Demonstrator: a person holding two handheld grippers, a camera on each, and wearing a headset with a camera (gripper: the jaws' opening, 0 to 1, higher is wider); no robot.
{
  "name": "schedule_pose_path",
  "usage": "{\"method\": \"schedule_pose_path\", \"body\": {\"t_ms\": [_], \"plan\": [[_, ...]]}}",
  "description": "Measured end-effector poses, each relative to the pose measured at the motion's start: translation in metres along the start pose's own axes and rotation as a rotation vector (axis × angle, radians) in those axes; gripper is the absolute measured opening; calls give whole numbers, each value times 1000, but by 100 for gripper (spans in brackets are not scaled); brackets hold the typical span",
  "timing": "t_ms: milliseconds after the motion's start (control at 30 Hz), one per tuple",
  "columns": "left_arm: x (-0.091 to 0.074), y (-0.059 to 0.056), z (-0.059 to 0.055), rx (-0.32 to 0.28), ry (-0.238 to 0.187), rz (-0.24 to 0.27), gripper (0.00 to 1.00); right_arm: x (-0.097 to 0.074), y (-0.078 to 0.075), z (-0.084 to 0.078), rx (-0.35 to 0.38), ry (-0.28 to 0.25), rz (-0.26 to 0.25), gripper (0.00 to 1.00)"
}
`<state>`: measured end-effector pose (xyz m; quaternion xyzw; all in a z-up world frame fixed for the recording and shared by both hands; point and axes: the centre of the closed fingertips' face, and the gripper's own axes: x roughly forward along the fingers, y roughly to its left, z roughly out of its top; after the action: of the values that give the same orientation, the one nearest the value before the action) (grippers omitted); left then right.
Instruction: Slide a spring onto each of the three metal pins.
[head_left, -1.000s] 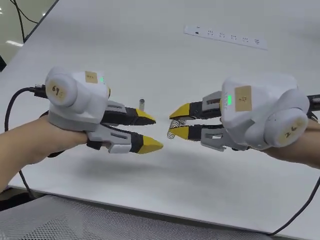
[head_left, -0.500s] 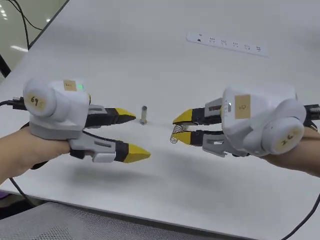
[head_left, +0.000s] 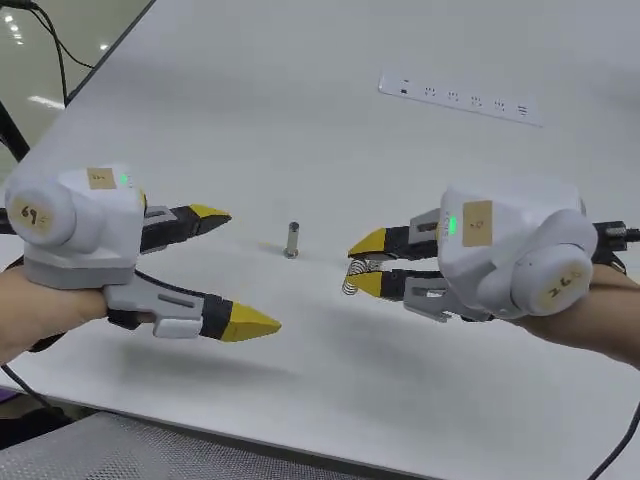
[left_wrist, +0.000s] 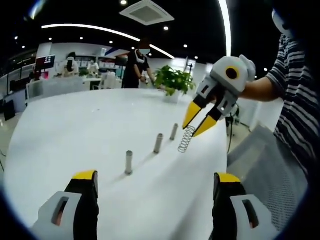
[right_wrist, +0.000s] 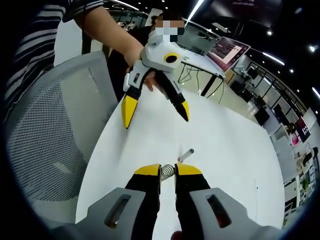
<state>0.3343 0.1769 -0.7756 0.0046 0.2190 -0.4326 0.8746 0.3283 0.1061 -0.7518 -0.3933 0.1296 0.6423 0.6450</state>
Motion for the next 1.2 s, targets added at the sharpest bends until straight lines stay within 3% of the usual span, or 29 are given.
{"method": "schedule_pose_path", "body": {"t_ms": [100, 500, 767, 1033, 1200], "plan": [[-1, 3, -1, 0, 0, 15, 98, 2, -4, 2, 0, -2, -8, 7], [-8, 6, -1, -9, -16, 31, 98, 17, -17, 11, 27, -24, -10, 7], [-9, 8, -2, -15, -18, 37, 98, 34, -28, 12, 14, -5, 4, 7], [-9, 9, 1, -20, -30, 41, 98, 44, -53, 18, 48, -28, -42, 7], [-10, 10, 0, -21, -32, 45, 98, 51, -60, 19, 50, -27, -54, 7]]}}
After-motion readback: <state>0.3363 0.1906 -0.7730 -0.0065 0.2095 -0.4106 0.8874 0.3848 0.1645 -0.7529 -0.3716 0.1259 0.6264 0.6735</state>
